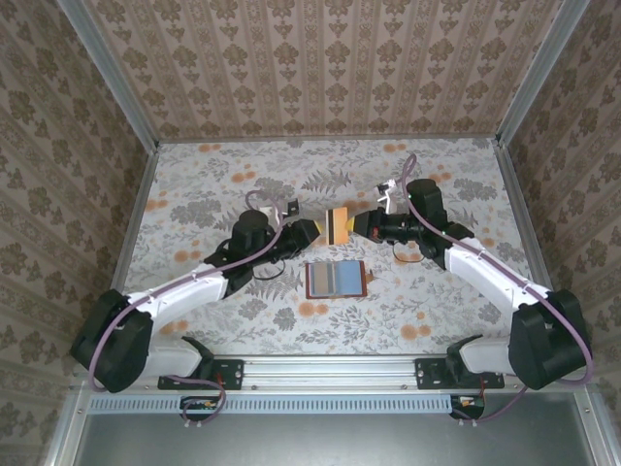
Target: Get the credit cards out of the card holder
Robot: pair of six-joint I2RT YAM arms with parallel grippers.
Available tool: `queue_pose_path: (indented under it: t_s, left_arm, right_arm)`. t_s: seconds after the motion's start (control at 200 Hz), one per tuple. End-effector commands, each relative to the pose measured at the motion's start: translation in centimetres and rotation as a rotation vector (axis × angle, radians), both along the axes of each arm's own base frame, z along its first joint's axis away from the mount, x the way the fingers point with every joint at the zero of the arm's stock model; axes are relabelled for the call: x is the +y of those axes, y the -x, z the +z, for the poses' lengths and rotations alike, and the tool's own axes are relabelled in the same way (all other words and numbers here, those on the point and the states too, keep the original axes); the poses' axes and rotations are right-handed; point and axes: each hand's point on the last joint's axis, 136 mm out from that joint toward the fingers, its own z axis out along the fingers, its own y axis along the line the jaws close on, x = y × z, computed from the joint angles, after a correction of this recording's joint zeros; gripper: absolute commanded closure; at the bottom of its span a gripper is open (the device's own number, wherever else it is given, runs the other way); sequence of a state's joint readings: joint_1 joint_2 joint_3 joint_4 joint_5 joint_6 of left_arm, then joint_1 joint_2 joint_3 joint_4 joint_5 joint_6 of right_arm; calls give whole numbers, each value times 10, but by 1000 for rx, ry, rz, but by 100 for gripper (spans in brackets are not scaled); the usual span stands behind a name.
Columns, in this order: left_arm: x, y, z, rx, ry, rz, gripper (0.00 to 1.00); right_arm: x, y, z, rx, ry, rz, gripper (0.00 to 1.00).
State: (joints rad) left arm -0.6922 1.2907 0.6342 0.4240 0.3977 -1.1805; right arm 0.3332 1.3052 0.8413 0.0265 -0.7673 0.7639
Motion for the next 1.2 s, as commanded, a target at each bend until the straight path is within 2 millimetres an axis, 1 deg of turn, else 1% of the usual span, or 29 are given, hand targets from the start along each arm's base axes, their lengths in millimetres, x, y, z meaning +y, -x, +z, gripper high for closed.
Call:
queue_pose_path:
  t_s: [0.0, 0.24, 0.65, 0.785, 0.895, 0.935, 1.01, 1.03, 1.055, 1.08, 1.13, 1.195]
  left_arm:
    - [-10, 2, 12, -21, 66, -37, 61]
    - [-20, 2, 20, -34, 95, -71, 68]
    - [-25, 3, 35, -69, 160, -89, 76]
    - [-26, 5, 42, -98, 190, -97, 83]
    - [-26, 8, 46, -113, 200, -105, 93]
    - [-25, 8, 48, -120, 199, -104, 95]
    - [-22, 9, 45, -121, 173, -101, 98]
    - [-21, 9, 44, -119, 161, -100, 98]
    - [-20, 10, 41, -115, 144, -100, 100]
    - [-19, 11, 40, -115, 129, -98, 100]
    - [-15, 11, 35, -109, 96, -92, 100]
    - [-9, 13, 27, -104, 30, -91, 100]
  right_arm:
    - [5, 0, 13, -17, -54, 29, 100]
    - [5, 4, 7, 1, -54, 41, 100]
    - [6, 5, -2, 20, -50, 49, 100]
    - [7, 5, -6, 31, -47, 52, 100]
    - [6, 5, -11, 38, -36, 51, 100]
    - [5, 5, -13, 42, -27, 45, 91]
    - [4, 5, -15, 44, -16, 41, 81]
    - [3, 5, -16, 46, -12, 39, 75]
    - [3, 5, -17, 48, -5, 37, 65]
    - [2, 5, -18, 48, 2, 33, 56]
    - [1, 4, -20, 49, 14, 25, 47]
    - [-2, 4, -21, 47, 32, 13, 32]
